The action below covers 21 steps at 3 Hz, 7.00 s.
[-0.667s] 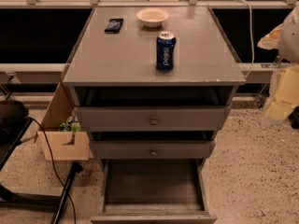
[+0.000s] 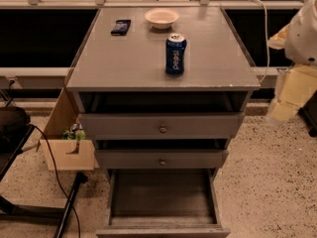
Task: Place pepsi can into bottom drawer
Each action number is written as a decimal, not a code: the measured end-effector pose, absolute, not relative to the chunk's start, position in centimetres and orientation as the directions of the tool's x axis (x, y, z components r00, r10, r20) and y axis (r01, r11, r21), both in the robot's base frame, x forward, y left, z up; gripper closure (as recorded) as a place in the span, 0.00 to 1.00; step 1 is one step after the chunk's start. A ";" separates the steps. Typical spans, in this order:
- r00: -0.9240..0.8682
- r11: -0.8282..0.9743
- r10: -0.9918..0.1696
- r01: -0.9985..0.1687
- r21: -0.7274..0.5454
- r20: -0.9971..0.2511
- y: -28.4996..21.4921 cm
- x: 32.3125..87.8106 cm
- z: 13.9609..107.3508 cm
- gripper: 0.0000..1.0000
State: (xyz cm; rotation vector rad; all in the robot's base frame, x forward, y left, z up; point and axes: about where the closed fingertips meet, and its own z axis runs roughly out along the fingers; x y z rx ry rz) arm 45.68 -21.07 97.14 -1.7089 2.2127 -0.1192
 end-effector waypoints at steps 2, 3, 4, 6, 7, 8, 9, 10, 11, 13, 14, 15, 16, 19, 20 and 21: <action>-0.237 0.329 -0.923 -0.894 -0.303 -0.302 -19.4 53.9 94.2 0.00; -0.250 0.357 -0.908 -0.881 -0.312 -0.335 -18.7 57.8 93.0 0.00; -0.278 0.414 -0.865 -0.865 -0.282 -0.418 -18.4 61.9 92.3 0.00; -0.301 0.471 -0.803 -0.849 -0.238 -0.514 -18.0 66.2 92.2 0.00; -0.334 0.497 -0.782 -0.844 -0.203 -0.526 -18.6 66.6 91.1 0.00; -0.354 0.515 -0.756 -0.841 -0.167 -0.550 -18.2 67.4 90.0 0.00; -0.356 0.519 -0.739 -0.842 -0.146 -0.572 -17.4 68.4 89.4 0.00; -0.324 0.499 -0.717 -0.856 -0.130 -0.617 -15.3 70.1 89.1 0.00; -0.300 0.482 -0.704 -0.867 -0.123 -0.643 -13.9 71.1 88.9 0.00; -0.257 0.433 -0.695 -0.895 -0.106 -0.671 -10.8 72.8 88.0 0.00; -0.244 0.407 -0.692 -0.909 -0.087 -0.680 -9.2 73.2 87.6 0.00; -0.219 0.354 -0.685 -0.933 -0.056 -0.695 -6.6 72.7 87.6 0.00; -0.204 0.322 -0.680 -0.946 -0.037 -0.704 -5.2 72.0 87.9 0.00; -0.197 0.294 -0.675 -0.956 -0.015 -0.711 -4.3 70.5 88.1 0.47; -0.197 0.294 -0.675 -0.956 -0.015 -0.711 -4.3 70.5 88.1 0.72; -0.197 0.294 -0.675 -0.956 -0.015 -0.711 -4.3 70.5 88.1 0.94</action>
Offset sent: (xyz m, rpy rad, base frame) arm 0.1173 0.0224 -0.0442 0.1101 -0.0770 -0.0518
